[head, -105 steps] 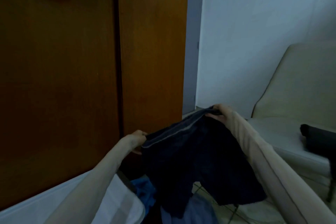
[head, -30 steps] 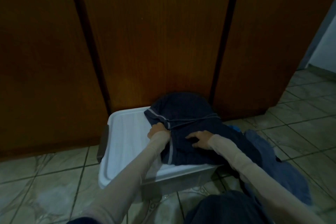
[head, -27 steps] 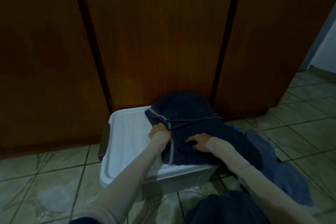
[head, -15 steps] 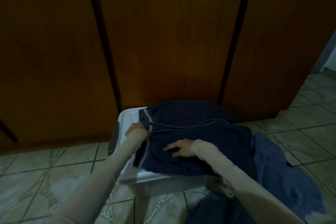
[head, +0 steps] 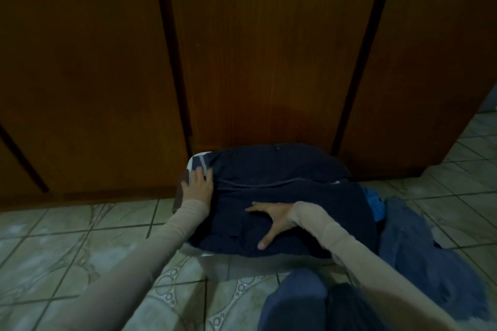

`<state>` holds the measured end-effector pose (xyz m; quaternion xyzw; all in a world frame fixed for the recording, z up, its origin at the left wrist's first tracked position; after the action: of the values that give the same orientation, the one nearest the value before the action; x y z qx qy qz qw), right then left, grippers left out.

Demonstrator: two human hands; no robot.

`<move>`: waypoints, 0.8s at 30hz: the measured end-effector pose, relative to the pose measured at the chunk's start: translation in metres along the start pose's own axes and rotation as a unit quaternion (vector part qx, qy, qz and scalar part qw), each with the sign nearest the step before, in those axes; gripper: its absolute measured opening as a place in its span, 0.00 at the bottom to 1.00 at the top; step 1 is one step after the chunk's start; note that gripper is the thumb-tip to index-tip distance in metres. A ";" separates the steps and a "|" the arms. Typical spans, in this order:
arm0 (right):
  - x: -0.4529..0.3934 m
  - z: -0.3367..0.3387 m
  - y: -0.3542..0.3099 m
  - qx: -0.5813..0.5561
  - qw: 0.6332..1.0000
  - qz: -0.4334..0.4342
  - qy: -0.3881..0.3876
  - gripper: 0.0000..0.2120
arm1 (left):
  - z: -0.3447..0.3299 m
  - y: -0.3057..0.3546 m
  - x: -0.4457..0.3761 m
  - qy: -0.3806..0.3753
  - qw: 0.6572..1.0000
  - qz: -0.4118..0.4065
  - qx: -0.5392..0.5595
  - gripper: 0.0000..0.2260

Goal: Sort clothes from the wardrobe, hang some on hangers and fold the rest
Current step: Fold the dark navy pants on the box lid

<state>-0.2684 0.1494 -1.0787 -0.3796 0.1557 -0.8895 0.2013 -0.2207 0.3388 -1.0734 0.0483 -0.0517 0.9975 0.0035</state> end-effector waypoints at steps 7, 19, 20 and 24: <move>-0.002 -0.014 0.019 0.119 0.993 -0.005 0.003 0.54 | -0.024 0.005 0.020 -0.100 0.975 -0.190 0.054 0.25; 0.010 -0.047 0.040 0.230 0.960 0.011 0.157 0.48 | -0.025 0.005 0.054 -0.216 0.946 -0.242 0.018 0.65; 0.012 -0.046 0.039 0.216 0.964 0.014 0.151 0.46 | -0.023 0.005 0.054 -0.232 0.943 -0.239 0.011 0.63; 0.027 -0.029 0.038 0.130 0.979 0.026 0.152 0.35 | -0.017 0.007 0.053 -0.258 0.938 -0.230 -0.027 0.51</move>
<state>-0.2980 0.1074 -1.0978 -0.2060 0.0773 -0.9440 0.2460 -0.2752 0.3334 -1.0863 0.3141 -0.0651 0.9210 0.2210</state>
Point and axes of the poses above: each hand's wrist, its own x-axis away from the middle knuckle, its own z-axis out of the back of the hand, y = z × x, the point moved 4 cm from there along -x, towards the middle knuckle, and after that the axes turned 3 degrees about -y, right-handed, at the moved point
